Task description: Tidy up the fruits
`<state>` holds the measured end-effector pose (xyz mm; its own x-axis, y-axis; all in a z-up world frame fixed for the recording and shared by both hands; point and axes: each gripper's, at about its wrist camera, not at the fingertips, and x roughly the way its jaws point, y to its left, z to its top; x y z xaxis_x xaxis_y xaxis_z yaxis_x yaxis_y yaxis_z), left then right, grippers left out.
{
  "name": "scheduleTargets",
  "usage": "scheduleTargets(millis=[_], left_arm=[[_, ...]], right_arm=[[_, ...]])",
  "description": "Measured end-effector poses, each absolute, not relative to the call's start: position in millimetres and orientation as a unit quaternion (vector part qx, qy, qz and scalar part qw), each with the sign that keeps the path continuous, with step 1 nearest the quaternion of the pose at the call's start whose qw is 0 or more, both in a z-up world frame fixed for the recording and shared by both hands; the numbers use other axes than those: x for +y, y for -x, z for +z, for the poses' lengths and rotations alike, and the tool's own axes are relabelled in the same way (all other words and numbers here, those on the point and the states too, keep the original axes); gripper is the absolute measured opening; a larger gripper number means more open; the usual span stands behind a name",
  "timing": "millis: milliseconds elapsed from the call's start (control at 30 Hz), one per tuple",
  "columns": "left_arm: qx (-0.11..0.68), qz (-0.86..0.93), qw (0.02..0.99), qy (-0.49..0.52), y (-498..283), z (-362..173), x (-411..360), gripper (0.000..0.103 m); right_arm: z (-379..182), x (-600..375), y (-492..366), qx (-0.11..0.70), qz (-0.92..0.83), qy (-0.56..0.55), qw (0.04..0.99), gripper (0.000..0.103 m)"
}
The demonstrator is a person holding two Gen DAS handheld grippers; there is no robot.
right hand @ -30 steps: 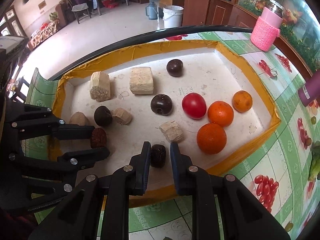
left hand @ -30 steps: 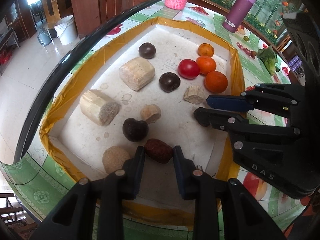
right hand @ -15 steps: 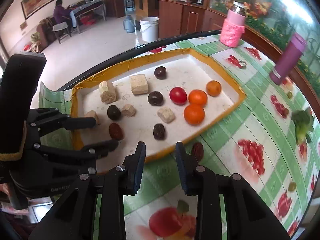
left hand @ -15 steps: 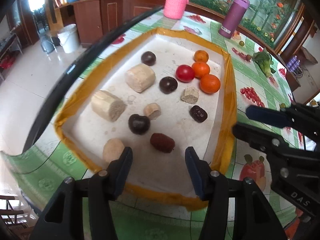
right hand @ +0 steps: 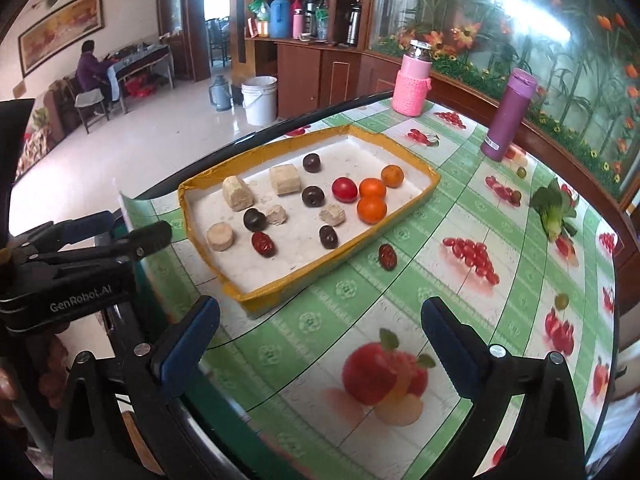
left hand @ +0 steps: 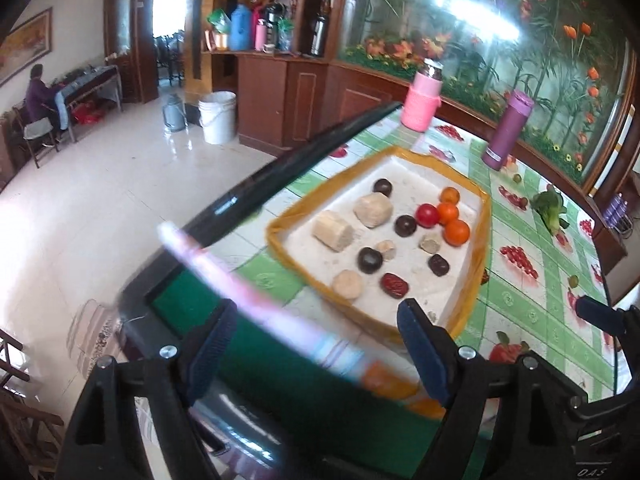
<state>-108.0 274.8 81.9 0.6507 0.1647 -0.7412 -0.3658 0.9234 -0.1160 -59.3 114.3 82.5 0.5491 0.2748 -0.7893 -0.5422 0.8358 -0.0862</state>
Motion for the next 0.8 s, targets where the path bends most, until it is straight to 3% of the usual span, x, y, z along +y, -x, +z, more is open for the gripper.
scheduleTargets(millis=[433,800], left_arm=[[0.377,0.175,0.904,0.099,120.2,74.2,268.8,0.084],[0.354,0.153,0.919,0.077,113.8,88.2,275.5,0.084]], right_arm=[[88.7,101.0,78.0,0.358,0.190,0.109,0.908,0.103],[82.6,89.2,75.8,0.369,0.172,0.080,0.910,0.103]])
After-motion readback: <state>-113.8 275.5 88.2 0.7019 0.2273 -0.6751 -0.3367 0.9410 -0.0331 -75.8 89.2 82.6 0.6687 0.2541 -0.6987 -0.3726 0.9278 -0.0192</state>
